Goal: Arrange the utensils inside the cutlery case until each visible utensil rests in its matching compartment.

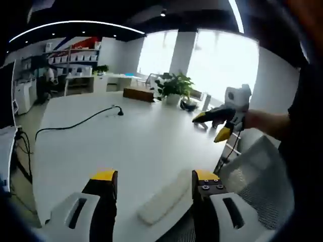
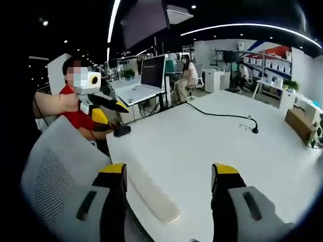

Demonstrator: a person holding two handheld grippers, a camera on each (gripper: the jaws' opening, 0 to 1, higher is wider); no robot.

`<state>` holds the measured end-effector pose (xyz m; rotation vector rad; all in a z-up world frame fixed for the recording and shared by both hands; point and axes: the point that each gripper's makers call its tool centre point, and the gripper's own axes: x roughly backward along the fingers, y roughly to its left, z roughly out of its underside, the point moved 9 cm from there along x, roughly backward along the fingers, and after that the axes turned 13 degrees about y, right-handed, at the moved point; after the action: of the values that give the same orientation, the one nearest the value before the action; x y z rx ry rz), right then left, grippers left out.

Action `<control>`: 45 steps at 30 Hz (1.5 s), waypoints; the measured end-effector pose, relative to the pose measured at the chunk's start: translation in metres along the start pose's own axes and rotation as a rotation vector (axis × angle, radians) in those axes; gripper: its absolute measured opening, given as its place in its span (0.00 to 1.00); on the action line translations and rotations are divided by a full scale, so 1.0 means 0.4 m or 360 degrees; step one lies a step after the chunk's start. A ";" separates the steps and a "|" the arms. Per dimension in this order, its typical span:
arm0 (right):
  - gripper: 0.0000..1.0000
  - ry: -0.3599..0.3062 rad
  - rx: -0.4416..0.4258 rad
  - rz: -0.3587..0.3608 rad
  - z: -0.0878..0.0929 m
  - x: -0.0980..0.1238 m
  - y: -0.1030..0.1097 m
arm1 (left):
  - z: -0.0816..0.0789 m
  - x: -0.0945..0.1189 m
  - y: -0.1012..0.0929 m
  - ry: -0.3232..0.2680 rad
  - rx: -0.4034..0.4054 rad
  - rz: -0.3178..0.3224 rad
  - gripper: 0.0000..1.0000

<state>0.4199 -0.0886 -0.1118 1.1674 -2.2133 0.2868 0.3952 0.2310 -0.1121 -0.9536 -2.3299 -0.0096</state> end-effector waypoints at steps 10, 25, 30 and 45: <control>0.66 -0.0109 -0.0109 0.0104 0.022 0.069 0.040 | -0.053 0.068 -0.021 -0.0269 0.0097 -0.0185 0.58; 0.66 -0.0132 -0.0203 0.0084 0.051 0.079 0.094 | -0.046 0.094 -0.046 -0.0410 0.0177 -0.0220 0.60; 0.65 -0.0135 -0.0178 0.0097 0.043 0.083 0.094 | -0.032 0.087 -0.051 -0.0392 0.0187 -0.0220 0.59; 0.64 -0.0116 -0.0163 0.0120 0.053 0.081 0.090 | -0.025 0.078 -0.056 -0.0375 0.0175 -0.0221 0.58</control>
<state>0.3683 -0.0990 -0.1057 1.0565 -2.3101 0.1619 0.3689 0.2318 -0.0823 -0.7721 -2.5789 0.1821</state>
